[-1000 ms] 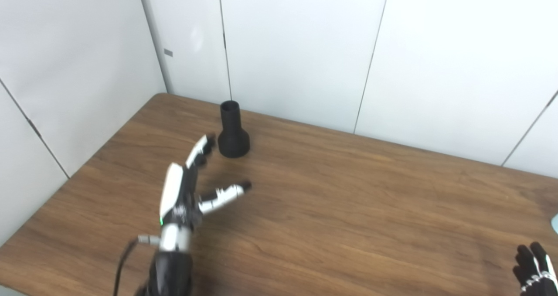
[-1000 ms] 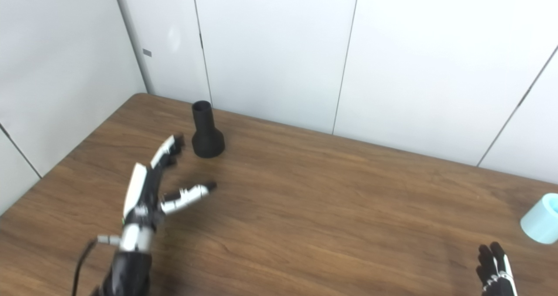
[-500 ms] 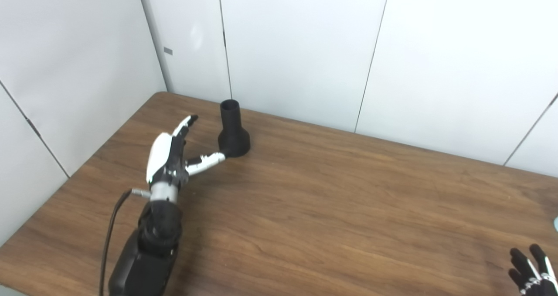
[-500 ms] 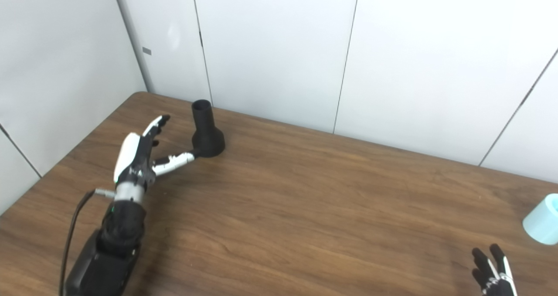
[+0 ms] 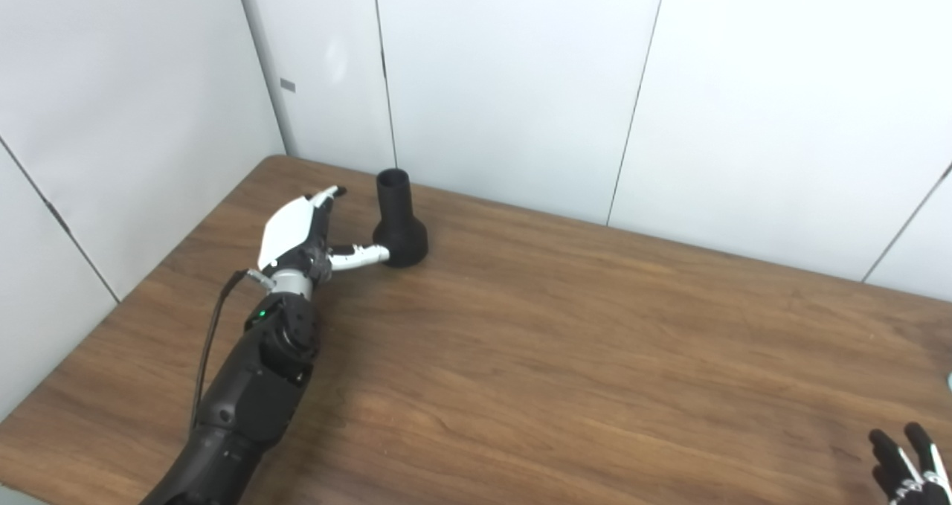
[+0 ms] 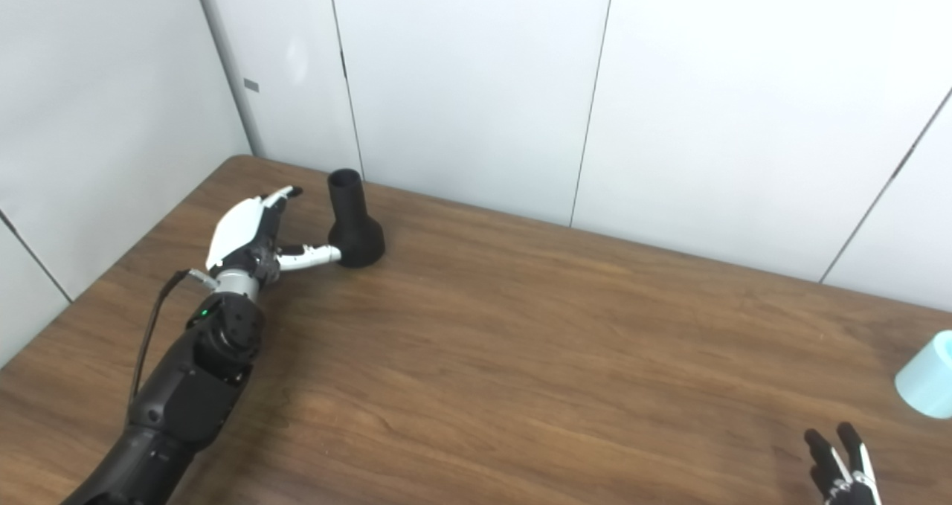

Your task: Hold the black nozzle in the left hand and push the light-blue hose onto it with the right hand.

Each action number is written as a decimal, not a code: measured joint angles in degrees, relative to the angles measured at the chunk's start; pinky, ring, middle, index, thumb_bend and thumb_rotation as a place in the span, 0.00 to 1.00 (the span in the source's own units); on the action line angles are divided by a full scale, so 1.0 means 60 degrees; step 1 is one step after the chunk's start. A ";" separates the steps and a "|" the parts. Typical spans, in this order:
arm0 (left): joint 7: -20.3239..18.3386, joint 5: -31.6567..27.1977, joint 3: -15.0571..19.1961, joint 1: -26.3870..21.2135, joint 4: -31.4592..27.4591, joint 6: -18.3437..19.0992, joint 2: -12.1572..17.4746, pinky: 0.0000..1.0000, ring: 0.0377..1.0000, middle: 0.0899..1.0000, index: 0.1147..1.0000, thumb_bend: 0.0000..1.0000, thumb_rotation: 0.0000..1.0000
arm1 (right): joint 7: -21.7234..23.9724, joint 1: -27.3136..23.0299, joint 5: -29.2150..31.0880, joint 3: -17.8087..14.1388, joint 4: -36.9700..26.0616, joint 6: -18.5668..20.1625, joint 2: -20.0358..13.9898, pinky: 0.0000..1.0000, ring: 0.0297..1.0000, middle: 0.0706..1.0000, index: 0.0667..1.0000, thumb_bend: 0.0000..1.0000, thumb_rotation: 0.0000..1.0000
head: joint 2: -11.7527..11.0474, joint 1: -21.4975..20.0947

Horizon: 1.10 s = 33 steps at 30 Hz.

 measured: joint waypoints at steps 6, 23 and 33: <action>-0.0033 0.0130 -0.0589 -0.0374 0.0470 0.0003 0.0002 1.00 0.98 0.90 0.87 1.00 0.51 | -0.0108 0.0001 -0.0301 0.0001 -0.0019 -0.0002 0.0039 0.93 0.94 0.91 0.99 0.63 1.00 | 0.0015 -0.0015; -0.0354 0.0177 -0.1237 -0.0602 0.0742 0.0202 -0.0439 1.00 0.99 0.91 0.88 1.00 0.54 | -0.0128 0.0165 -0.0196 0.0054 -0.0173 0.0245 0.0055 1.00 0.97 0.90 0.99 0.57 1.00 | 0.0176 -0.0118; -0.0238 0.0200 -0.1375 -0.0785 0.1003 0.0206 -0.0528 1.00 0.97 0.90 0.85 0.98 0.53 | -0.0135 0.0235 -0.0109 0.0060 -0.0221 0.0316 0.0053 1.00 0.95 0.89 0.98 0.56 1.00 | 0.0278 -0.0147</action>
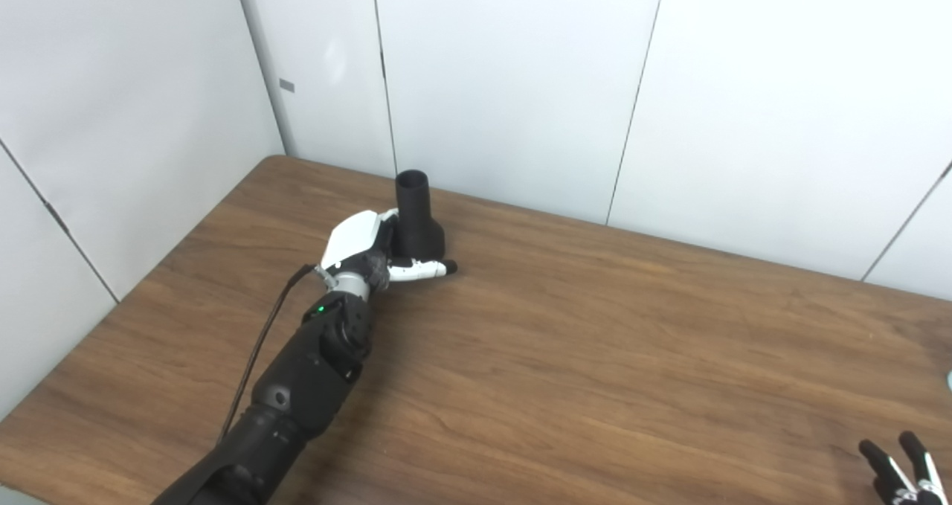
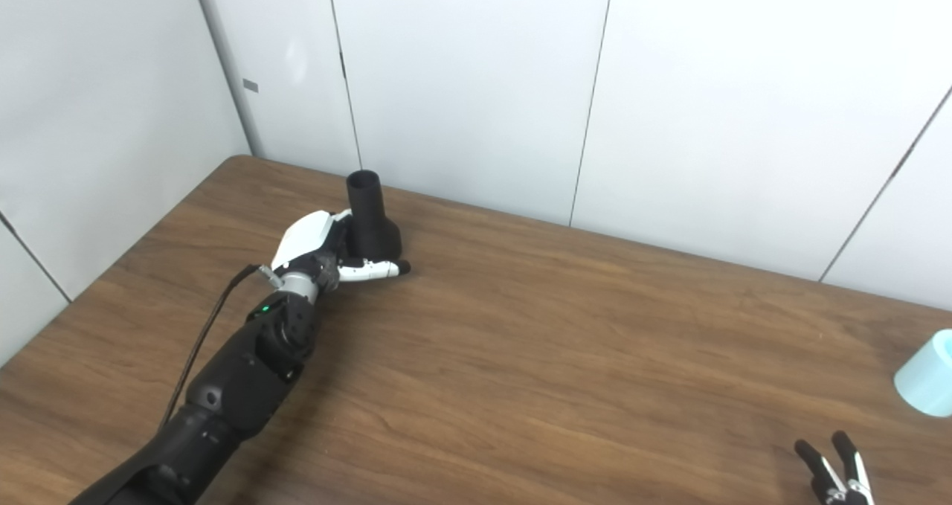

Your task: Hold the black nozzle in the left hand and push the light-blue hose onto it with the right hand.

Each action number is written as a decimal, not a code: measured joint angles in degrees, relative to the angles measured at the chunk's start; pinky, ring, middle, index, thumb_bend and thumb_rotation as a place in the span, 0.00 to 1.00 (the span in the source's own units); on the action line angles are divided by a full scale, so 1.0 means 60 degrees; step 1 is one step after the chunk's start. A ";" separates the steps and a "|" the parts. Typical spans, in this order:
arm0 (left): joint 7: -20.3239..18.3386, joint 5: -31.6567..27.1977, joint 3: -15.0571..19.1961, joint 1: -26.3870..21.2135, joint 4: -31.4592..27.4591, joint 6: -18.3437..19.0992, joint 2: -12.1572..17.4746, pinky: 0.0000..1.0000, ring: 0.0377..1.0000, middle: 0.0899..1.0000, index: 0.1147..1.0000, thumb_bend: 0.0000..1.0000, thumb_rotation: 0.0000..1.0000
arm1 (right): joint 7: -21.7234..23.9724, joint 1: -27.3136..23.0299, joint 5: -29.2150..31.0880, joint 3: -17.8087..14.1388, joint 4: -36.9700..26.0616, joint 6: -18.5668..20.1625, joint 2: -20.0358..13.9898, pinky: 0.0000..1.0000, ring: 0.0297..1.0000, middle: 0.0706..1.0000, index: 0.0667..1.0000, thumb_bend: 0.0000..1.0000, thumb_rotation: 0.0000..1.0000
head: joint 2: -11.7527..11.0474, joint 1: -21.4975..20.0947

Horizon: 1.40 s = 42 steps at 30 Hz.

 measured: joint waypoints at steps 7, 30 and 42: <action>0.0359 0.0001 0.0022 -0.0045 0.0167 0.0003 -0.0135 1.00 0.96 0.88 0.84 0.92 0.47 | -0.0001 0.0086 -0.0007 0.0002 -0.0074 0.0060 -0.0005 1.00 0.94 0.87 0.97 0.59 1.00 | 0.0074 0.0029; 0.1157 -0.0107 0.0144 -0.0590 0.1333 -0.0492 -0.0306 1.00 0.91 0.80 0.71 0.86 0.39 | -0.0027 0.0264 0.0075 0.0005 -0.0216 0.0085 0.0003 1.00 0.92 0.83 0.96 0.60 1.00 | 0.0381 0.0015; 0.1286 -0.0004 -0.0096 -0.0760 0.1426 -0.0588 -0.0225 1.00 0.77 0.52 0.39 0.53 0.01 | -0.0078 0.0332 -0.0074 -0.0012 -0.0287 0.0180 0.0006 1.00 0.90 0.81 0.93 0.60 1.00 | 0.0498 0.0015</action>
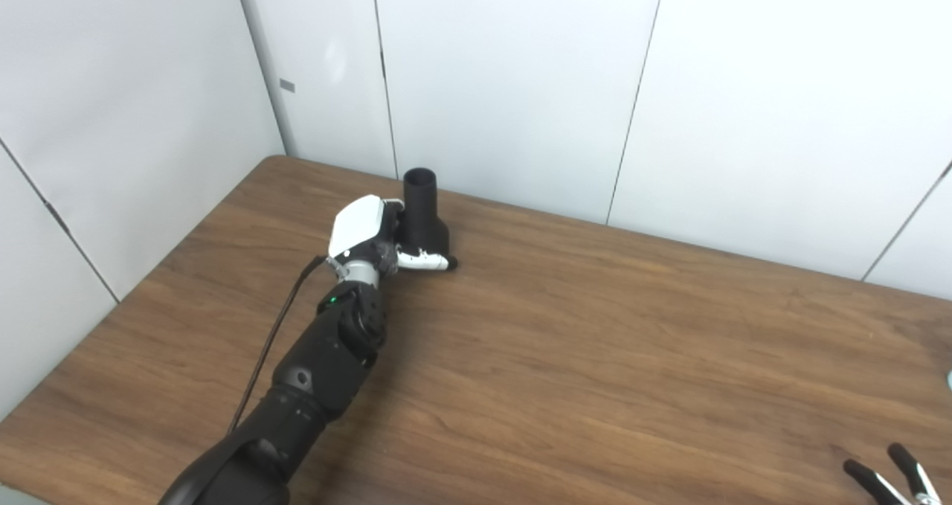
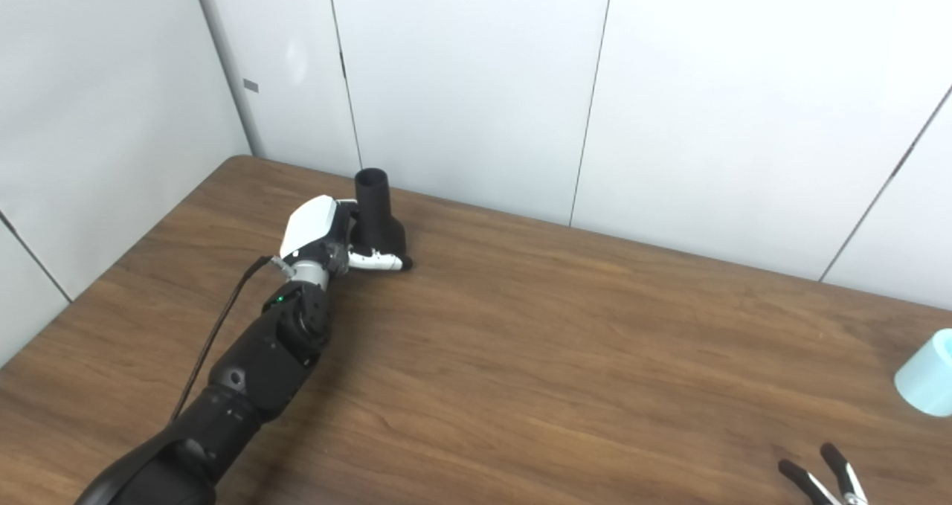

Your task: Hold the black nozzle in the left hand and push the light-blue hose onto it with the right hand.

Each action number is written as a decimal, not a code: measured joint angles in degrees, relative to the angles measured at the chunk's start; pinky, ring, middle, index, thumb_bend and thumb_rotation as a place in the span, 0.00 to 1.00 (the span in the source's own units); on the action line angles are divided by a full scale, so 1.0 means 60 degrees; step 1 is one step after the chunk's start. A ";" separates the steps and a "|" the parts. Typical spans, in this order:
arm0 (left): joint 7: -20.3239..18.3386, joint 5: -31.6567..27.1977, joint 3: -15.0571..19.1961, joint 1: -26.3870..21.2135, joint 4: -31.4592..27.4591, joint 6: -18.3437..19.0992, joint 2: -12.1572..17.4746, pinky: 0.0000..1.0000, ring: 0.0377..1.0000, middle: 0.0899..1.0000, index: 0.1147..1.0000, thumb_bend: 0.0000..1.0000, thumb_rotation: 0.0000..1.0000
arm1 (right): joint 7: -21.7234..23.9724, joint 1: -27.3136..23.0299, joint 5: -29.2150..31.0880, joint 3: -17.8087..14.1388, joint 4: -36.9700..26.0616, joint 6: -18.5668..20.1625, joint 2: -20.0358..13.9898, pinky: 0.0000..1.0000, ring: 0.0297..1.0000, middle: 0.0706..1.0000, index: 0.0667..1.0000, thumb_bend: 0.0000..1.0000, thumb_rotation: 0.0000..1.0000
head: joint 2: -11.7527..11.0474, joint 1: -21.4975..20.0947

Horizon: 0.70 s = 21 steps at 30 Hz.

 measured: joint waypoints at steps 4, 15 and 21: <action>0.0173 0.0171 -0.0152 0.0001 0.0025 -0.0017 0.0008 1.00 0.73 0.46 0.40 0.52 0.00 | -0.0014 0.0000 -0.0089 -0.0003 0.0000 -0.0045 0.0001 1.00 0.89 0.79 0.93 0.59 1.00 | 0.0000 0.0000; 0.1068 0.0465 -0.0250 0.0404 0.0111 -0.0725 0.0031 1.00 0.71 0.44 0.42 0.52 0.00 | -0.0020 0.0010 -0.0153 0.0013 0.0015 -0.0282 0.0009 1.00 0.88 0.77 0.92 0.60 1.00 | 0.0058 -0.0365; 0.1030 0.0615 -0.0205 0.1020 -0.0769 -0.0689 0.0035 1.00 0.70 0.42 0.45 0.52 0.00 | -0.0031 0.0009 -0.0234 0.0015 0.0019 -0.0292 0.0011 1.00 0.87 0.76 0.92 0.59 1.00 | 0.0088 -0.0600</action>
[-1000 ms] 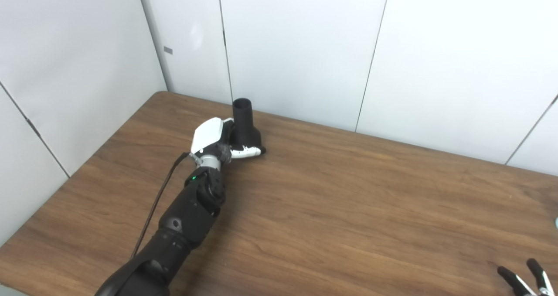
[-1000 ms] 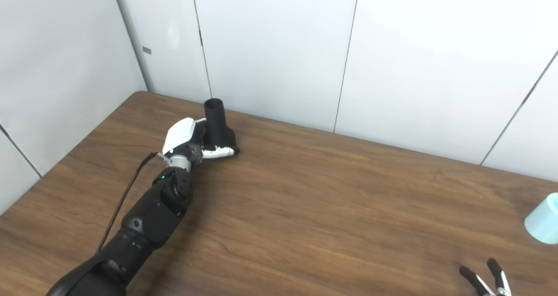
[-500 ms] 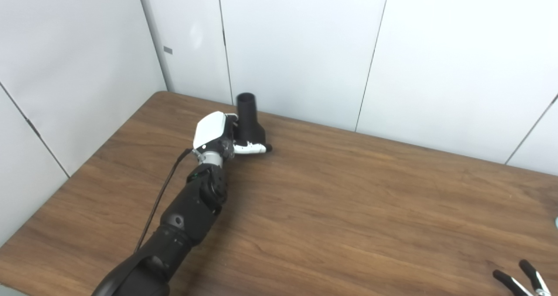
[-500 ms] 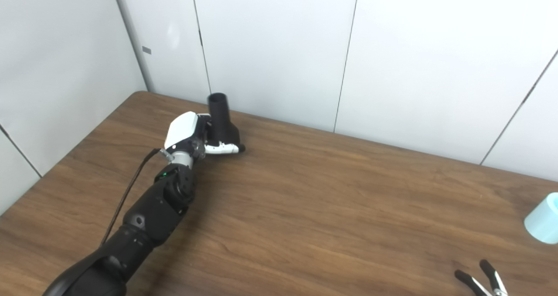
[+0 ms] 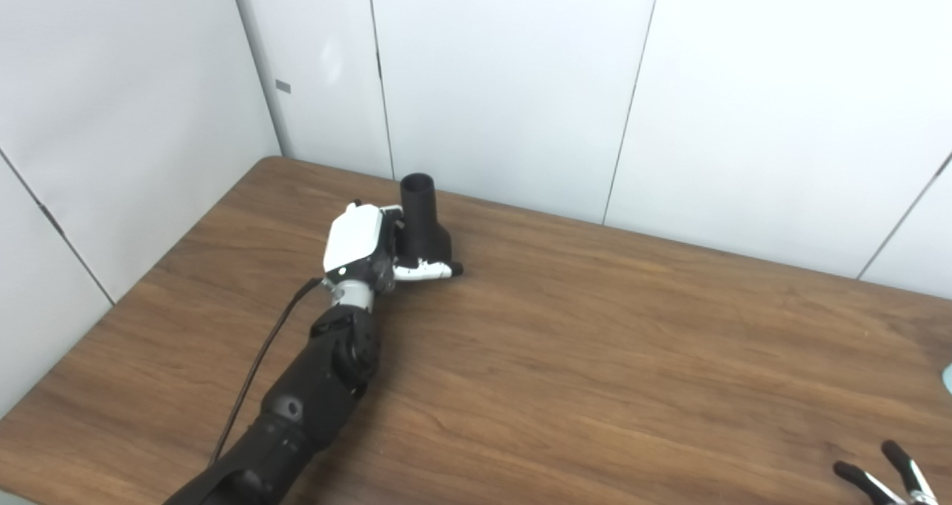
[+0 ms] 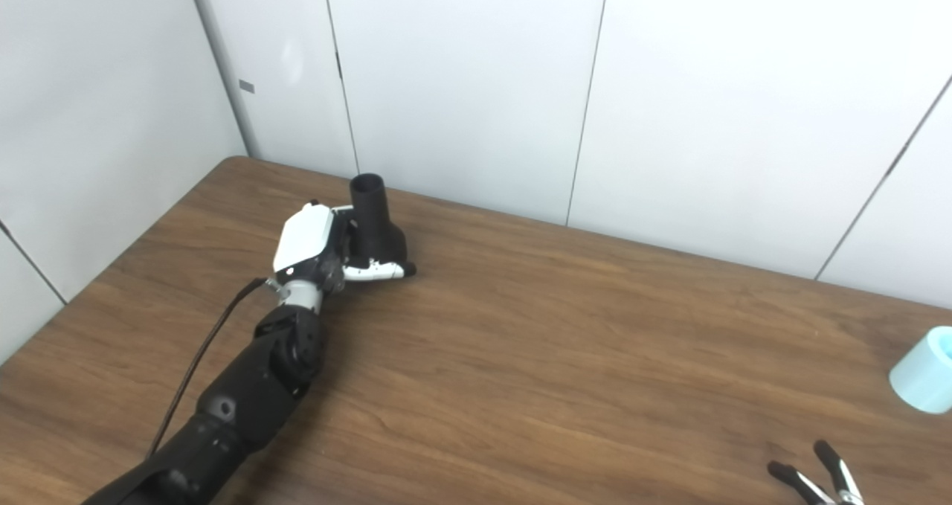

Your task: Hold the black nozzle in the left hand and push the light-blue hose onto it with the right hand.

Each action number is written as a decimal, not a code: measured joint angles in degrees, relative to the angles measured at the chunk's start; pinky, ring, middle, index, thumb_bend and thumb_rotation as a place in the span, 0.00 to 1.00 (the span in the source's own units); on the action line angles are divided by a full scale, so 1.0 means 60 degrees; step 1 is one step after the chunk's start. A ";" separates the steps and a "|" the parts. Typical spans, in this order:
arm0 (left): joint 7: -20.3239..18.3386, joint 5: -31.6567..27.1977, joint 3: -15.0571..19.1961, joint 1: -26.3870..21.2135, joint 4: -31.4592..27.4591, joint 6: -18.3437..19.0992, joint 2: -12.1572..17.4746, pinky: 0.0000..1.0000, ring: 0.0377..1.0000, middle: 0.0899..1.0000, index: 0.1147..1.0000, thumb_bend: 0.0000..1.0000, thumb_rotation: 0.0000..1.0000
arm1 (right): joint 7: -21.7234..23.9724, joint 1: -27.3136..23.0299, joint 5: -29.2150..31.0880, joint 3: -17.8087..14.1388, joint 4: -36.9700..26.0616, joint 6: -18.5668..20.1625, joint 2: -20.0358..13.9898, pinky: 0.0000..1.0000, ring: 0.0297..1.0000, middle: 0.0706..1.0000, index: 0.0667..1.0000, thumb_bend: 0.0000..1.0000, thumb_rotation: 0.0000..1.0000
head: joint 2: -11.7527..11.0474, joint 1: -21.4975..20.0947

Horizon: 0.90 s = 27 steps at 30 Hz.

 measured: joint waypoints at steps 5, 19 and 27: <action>0.0097 0.0354 -0.0069 0.0359 -0.0399 -0.0009 -0.0005 1.00 0.68 0.43 0.43 0.52 0.00 | -0.0010 0.0000 -0.0096 0.0000 -0.0001 -0.0001 0.0025 1.00 0.86 0.75 0.91 0.59 1.00 | 0.0029 -0.0234; 0.0164 0.0998 -0.0537 0.1442 -0.1979 -0.0094 -0.0220 1.00 0.63 0.40 0.45 0.52 0.00 | -0.0166 0.0003 -0.0557 0.0052 0.0038 -0.0377 0.0130 0.88 0.83 0.75 0.89 0.56 1.00 | 0.0103 -0.1040; 0.0142 0.1867 -0.1188 0.2073 -0.3092 -0.0523 -0.0774 1.00 0.61 0.41 0.45 0.52 0.00 | -0.0375 -0.0039 -0.1160 0.0184 -0.0053 -0.0283 0.0225 0.86 0.81 0.74 0.86 0.50 1.00 | 0.0147 -0.1611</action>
